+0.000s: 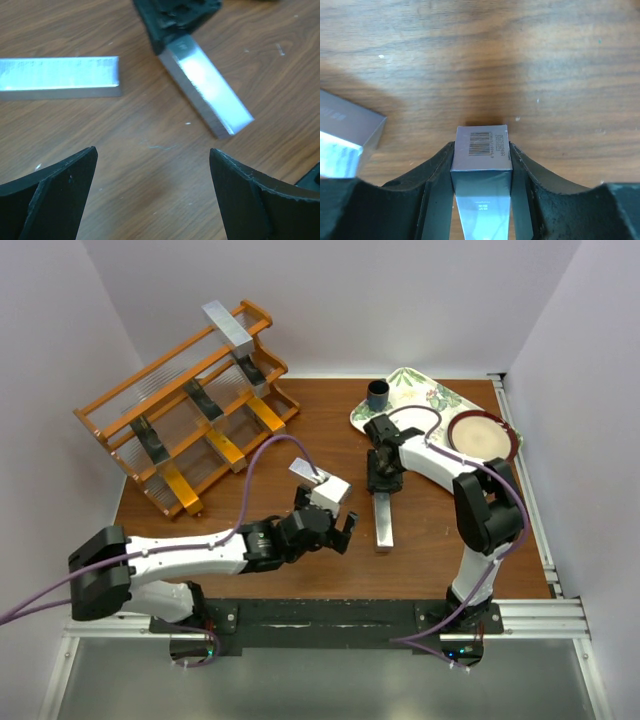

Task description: Place and organize the toothpastes onto the shelf

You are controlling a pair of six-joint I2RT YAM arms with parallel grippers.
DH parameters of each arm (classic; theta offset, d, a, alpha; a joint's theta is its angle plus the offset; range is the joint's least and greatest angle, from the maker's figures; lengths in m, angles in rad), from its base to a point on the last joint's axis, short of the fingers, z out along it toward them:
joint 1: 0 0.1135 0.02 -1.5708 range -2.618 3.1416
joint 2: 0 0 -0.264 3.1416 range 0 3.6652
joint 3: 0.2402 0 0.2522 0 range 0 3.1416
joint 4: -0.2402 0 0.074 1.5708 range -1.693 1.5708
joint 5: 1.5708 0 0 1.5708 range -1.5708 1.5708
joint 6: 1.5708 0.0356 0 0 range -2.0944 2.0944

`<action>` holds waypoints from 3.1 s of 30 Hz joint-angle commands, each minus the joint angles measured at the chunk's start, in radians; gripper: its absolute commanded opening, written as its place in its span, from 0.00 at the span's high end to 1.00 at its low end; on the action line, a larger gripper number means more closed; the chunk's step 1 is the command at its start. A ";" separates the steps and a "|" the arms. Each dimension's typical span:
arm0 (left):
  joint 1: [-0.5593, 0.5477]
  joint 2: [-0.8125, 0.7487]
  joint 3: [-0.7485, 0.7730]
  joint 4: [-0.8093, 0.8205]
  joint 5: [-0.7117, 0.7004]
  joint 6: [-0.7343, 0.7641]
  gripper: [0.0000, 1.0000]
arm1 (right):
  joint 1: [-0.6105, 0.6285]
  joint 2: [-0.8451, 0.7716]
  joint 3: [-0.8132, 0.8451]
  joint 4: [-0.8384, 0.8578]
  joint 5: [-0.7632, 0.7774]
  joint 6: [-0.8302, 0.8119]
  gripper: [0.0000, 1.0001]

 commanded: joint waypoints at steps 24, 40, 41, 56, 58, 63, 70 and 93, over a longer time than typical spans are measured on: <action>-0.299 0.635 0.664 -0.448 -0.560 -0.042 0.04 | -0.100 -0.199 -0.038 0.042 -0.393 0.201 0.89; -0.324 0.848 0.908 -0.874 -0.791 -0.246 0.44 | -0.100 -0.202 -0.055 0.074 -0.432 0.227 0.88; -0.325 0.856 0.912 -0.903 -0.799 -0.257 0.51 | -0.100 -0.202 -0.058 0.075 -0.433 0.227 0.87; -0.325 0.796 0.886 -0.969 -0.794 -0.346 0.76 | -0.103 -0.232 -0.072 0.141 -0.439 0.259 0.11; -0.322 0.775 0.860 -0.965 -0.790 -0.356 0.76 | -0.106 -0.255 -0.075 0.169 -0.423 0.262 0.08; -0.307 0.672 0.787 -0.939 -0.773 -0.370 0.81 | -0.112 -0.340 -0.045 0.155 -0.320 0.211 0.07; -0.287 0.433 0.692 -0.777 -0.729 -0.260 0.81 | -0.118 -0.442 0.003 0.094 -0.157 0.114 0.07; -0.018 -0.233 0.674 -0.474 -0.558 0.196 0.80 | -0.121 -0.720 -0.170 0.171 0.160 -0.046 0.01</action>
